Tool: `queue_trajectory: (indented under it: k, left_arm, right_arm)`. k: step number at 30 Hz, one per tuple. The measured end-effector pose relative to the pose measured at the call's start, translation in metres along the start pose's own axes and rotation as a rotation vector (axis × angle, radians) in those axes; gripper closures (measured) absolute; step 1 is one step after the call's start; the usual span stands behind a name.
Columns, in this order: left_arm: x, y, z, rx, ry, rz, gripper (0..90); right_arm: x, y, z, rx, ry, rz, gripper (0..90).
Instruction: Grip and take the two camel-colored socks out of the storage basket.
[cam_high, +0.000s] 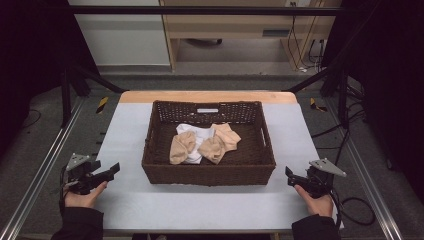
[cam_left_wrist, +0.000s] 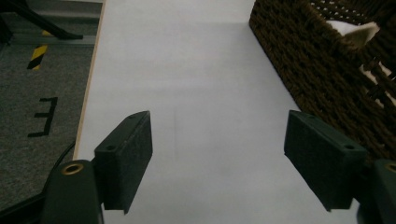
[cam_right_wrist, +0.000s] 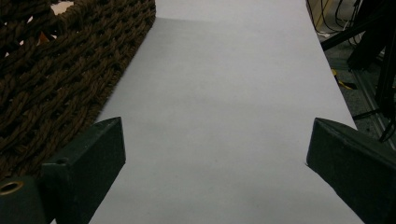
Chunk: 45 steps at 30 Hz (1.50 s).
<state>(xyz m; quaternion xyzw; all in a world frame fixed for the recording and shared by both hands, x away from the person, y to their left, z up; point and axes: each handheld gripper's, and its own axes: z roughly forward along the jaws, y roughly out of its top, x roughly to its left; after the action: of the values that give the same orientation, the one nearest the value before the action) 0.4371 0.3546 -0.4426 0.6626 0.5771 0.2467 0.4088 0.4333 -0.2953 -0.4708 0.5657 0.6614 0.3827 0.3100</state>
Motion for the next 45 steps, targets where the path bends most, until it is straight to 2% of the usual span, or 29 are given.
queue_trajectory:
  k: [12, 18, 26, 31, 33, 37, 45]
  left_arm:
    - [-0.014, 0.019, -0.013, -0.07, -0.032, 0.012, 33.3]
    - [-0.02, 0.031, -0.021, -0.111, -0.052, 0.003, 34.5]
    - [-0.035, 0.044, -0.031, -0.152, -0.079, 0.019, 34.5]
    - [-0.04, 0.049, -0.031, -0.159, -0.083, 0.03, 34.5]
    - [-0.044, 0.055, -0.03, -0.159, -0.088, 0.044, 34.5]
    - [-0.046, 0.062, -0.031, -0.172, -0.096, 0.044, 34.3]
    - [-0.061, 0.083, -0.029, -0.192, -0.124, 0.058, 34.3]
  right_arm:
    - [0.0, 0.0, 0.004, 0.019, -0.027, -0.015, 4.6]
    - [0.0, 0.0, 0.004, 0.019, -0.031, -0.016, 4.6]
    - [0.001, -0.001, 0.004, 0.027, -0.028, -0.026, 4.7]
    - [0.001, -0.002, 0.003, 0.025, -0.032, -0.03, 4.7]
    - [0.001, -0.002, 0.003, 0.025, -0.031, -0.032, 4.7]
    - [0.001, -0.002, 0.003, 0.026, -0.032, -0.033, 4.7]
    - [0.002, -0.002, 0.005, 0.029, -0.027, -0.032, 4.8]
